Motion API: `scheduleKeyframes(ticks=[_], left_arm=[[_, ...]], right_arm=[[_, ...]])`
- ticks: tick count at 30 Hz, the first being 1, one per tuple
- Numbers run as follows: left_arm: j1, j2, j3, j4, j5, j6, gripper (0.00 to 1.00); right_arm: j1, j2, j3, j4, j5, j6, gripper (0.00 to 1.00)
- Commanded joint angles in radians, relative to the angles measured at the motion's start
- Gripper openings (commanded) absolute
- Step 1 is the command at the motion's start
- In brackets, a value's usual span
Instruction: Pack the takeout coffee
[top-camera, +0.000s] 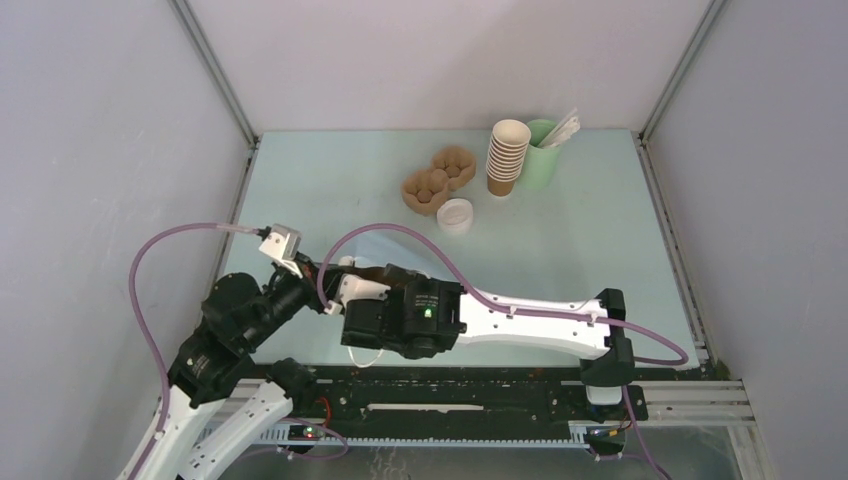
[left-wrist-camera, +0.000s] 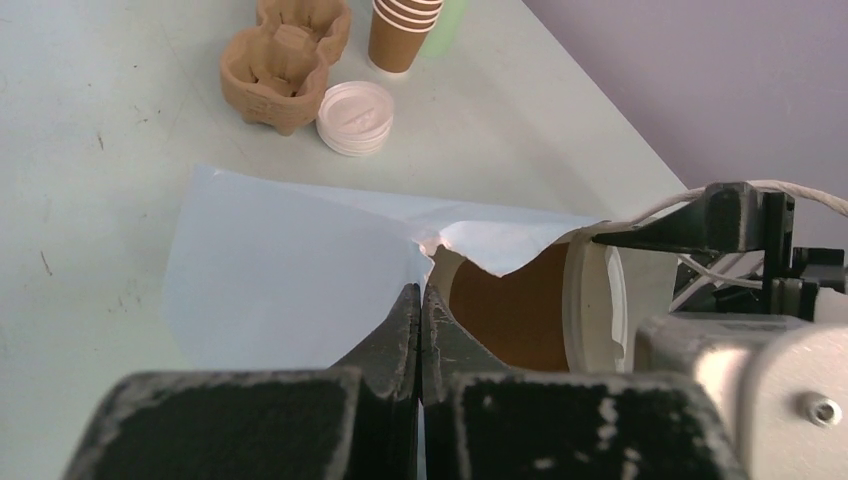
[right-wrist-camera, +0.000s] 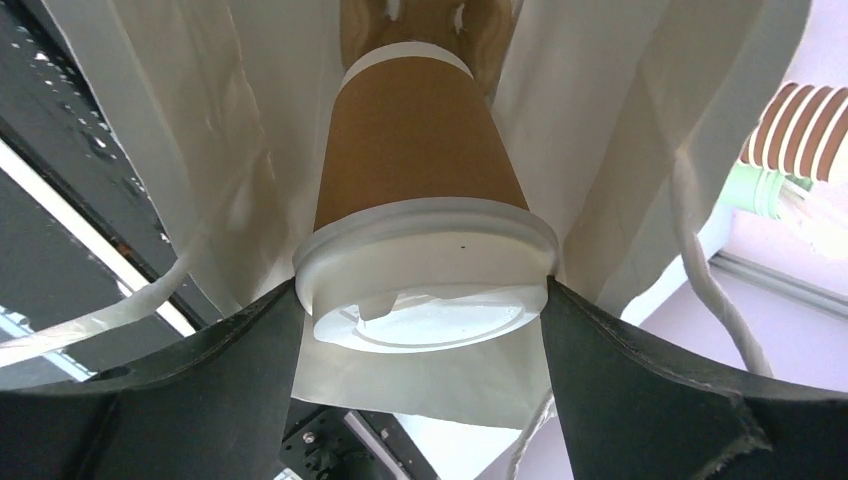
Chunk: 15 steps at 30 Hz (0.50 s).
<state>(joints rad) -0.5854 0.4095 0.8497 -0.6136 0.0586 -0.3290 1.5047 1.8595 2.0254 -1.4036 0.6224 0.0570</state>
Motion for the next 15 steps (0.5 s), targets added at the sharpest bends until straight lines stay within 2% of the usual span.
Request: scheduleKeyframes(ticks=[1, 7, 10, 15], left_arm=[[-0.004, -0.030, -0.036, 0.064, 0.038, 0.026, 0.00], [-0.004, -0.078, -0.068, 0.099, 0.045, 0.008, 0.00], [-0.003, -0.090, -0.073, 0.113, 0.043, -0.004, 0.00], [-0.003, -0.105, -0.085, 0.142, 0.041, -0.032, 0.00]], right_arm=[[-0.004, 0.020, 0.002, -0.044, 0.091, 0.066, 0.61], [-0.004, 0.050, 0.007, -0.024, 0.137, 0.095, 0.61], [0.008, 0.034, -0.029, 0.044, 0.105, 0.067, 0.61], [0.021, -0.058, -0.136, 0.240, -0.044, 0.030, 0.62]])
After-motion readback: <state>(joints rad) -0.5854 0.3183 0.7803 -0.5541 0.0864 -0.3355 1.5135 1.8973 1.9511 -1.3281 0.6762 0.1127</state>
